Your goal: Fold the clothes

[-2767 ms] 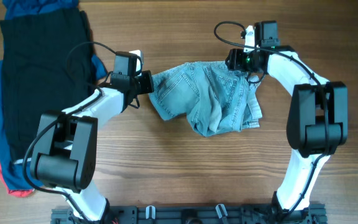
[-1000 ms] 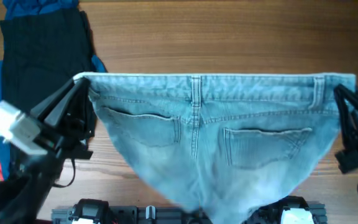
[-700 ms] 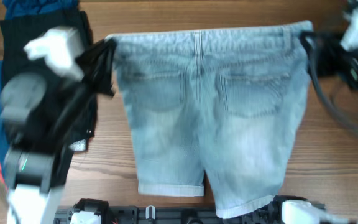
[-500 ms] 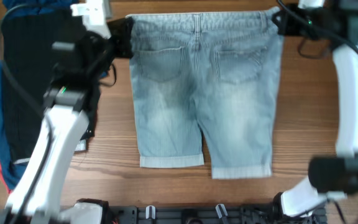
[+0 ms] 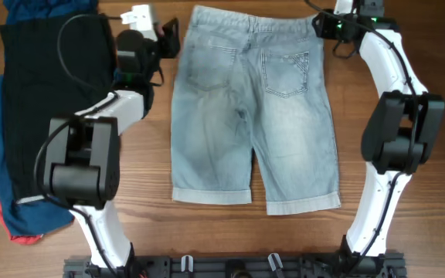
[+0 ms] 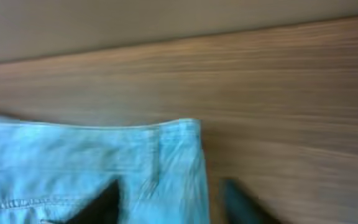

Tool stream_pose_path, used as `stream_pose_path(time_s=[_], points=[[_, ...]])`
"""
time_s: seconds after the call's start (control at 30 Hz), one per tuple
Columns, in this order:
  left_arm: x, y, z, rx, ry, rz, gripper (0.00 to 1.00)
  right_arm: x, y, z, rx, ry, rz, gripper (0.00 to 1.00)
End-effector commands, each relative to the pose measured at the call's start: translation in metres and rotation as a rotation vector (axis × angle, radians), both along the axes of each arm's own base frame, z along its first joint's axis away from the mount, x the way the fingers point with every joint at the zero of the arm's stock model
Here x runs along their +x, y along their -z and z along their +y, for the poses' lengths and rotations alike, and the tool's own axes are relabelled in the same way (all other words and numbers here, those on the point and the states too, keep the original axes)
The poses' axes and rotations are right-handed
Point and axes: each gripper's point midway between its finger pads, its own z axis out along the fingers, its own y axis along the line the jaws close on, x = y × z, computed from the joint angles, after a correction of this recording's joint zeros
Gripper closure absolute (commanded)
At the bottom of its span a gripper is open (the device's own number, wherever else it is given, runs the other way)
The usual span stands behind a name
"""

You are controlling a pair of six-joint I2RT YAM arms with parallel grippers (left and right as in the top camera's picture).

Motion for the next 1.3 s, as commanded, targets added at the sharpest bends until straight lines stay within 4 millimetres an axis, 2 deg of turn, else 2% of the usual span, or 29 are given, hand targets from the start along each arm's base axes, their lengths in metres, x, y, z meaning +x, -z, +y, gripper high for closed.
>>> stream_pose_path(time_s=[0.0, 0.07, 0.17, 0.27, 0.37, 0.43, 0.5, 0.6, 0.67, 0.8, 1.03, 1.17, 1.27], points=[[0.012, -0.01, 0.033, 0.025, -0.133, -0.039, 0.0, 0.009, -0.009, -0.016, -0.023, 0.051, -0.045, 0.01], [0.014, -0.023, 0.039, 0.021, -0.134, -0.044, 0.0, 0.007, -0.024, -0.015, -0.023, 0.051, -0.059, 0.01], [0.004, -0.042, 0.044, 0.022, -0.121, 0.003, 0.0, -0.014, -0.057, -0.013, -0.022, 0.051, -0.032, 0.0], [-0.021, -0.051, 0.04, 0.032, -0.098, 0.125, 0.0, -0.056, -0.08, -0.003, -0.013, 0.035, 0.071, 0.0], [-0.062, -0.052, 0.031, 0.039, -0.053, 0.288, 0.0, -0.109, -0.086, 0.02, 0.013, -0.011, 0.24, 0.0], [-0.091, -0.053, 0.026, 0.03, -0.033, 0.389, 0.0, -0.139, -0.078, 0.039, 0.017, -0.047, 0.357, 0.02], [-0.117, -0.05, 0.018, 0.014, -0.011, 0.48, 0.0, -0.168, -0.064, 0.061, 0.028, -0.064, 0.491, 0.09], [-0.147, -0.03, 0.012, 0.034, 0.007, 0.621, 0.0, -0.197, -0.041, 0.086, 0.019, -0.071, 0.617, 0.15], [-0.164, -0.012, 0.01, 0.053, 0.017, 0.719, 0.0, -0.215, -0.021, 0.101, 0.011, -0.076, 0.688, 0.13], [-0.181, 0.014, -0.004, 0.05, 0.03, 0.829, 0.0, -0.24, 0.017, 0.121, -0.012, -0.108, 0.763, 0.13], [-0.191, 0.028, -0.031, 0.085, 0.094, 0.854, 0.0, -0.256, 0.059, 0.116, -0.026, -0.014, 0.81, 0.13], [-0.19, 0.033, -0.033, 0.088, 0.098, 0.863, 0.0, -0.27, 0.079, 0.096, -0.12, 0.038, 0.84, 0.11], [-0.186, 0.04, -0.034, 0.088, 0.098, 0.868, 0.0, -0.279, 0.09, 0.094, -0.126, 0.04, 0.857, 0.09]])
